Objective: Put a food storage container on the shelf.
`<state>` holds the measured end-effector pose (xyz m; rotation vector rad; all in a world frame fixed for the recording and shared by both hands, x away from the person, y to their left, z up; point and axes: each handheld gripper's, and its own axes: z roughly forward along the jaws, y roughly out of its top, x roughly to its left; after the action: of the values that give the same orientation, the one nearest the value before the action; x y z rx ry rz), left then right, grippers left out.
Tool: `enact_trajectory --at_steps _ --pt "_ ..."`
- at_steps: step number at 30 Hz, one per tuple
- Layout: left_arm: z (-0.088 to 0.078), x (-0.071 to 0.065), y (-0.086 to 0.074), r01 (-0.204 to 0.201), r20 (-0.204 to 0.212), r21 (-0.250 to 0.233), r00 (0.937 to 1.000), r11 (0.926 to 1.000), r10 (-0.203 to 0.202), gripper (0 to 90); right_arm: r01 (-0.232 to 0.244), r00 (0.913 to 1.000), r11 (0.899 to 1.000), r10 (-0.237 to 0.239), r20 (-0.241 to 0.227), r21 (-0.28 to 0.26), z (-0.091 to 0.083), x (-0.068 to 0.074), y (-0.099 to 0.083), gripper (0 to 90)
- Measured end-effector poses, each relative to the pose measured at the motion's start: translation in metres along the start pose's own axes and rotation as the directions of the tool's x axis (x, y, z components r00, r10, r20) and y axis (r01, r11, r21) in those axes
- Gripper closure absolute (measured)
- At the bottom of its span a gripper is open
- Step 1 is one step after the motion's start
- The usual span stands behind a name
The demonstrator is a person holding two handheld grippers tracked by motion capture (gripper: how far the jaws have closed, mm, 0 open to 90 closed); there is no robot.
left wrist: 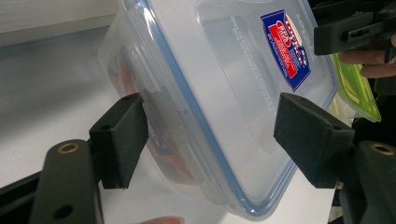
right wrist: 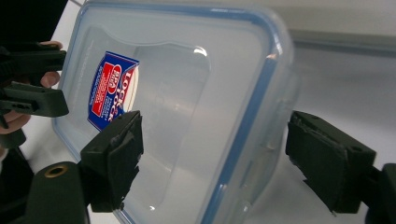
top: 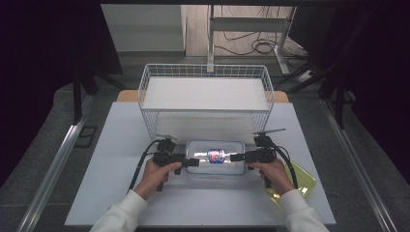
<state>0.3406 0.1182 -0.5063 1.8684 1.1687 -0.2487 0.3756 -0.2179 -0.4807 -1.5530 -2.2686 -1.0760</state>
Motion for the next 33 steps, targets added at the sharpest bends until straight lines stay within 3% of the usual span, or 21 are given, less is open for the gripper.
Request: enact_trajectory --at_steps 4,8,13,17,23,33 --pt "0.000 0.000 0.000 0.002 0.002 -0.002 1.0000 1.0000 -0.002 27.1 -0.014 0.9999 1.000 0.014 -0.008 0.004 0.002 0.000 0.000 18.7" --pt "0.001 0.002 0.000 0.013 0.009 -0.005 0.9999 0.9999 -0.013 27.1 -0.058 0.9982 0.998 0.058 -0.018 -0.002 -0.003 -0.003 -0.001 27.2" --pt "0.000 -0.002 -0.001 -0.007 -0.006 -0.004 1.0000 1.0000 0.007 27.4 -0.073 0.9972 0.997 0.073 -0.017 -0.023 -0.007 -0.002 -0.004 31.1" --pt "-0.003 -0.004 -0.001 -0.002 -0.010 -0.008 0.9999 1.0000 0.002 31.2 -0.058 0.9983 0.998 0.057 -0.008 -0.018 -0.010 0.002 -0.005 33.1" --pt "-0.008 -0.002 -0.002 0.008 0.010 -0.016 0.9999 0.9998 -0.008 35.8 -0.084 0.9957 0.996 0.082 -0.044 -0.033 -0.015 -0.002 -0.008 37.2" --pt "-0.010 -0.003 -0.003 0.004 0.018 -0.020 0.9998 0.9998 -0.004 38.6 -0.064 0.9965 0.997 0.062 -0.055 -0.035 -0.020 -0.002 -0.013 39.8"
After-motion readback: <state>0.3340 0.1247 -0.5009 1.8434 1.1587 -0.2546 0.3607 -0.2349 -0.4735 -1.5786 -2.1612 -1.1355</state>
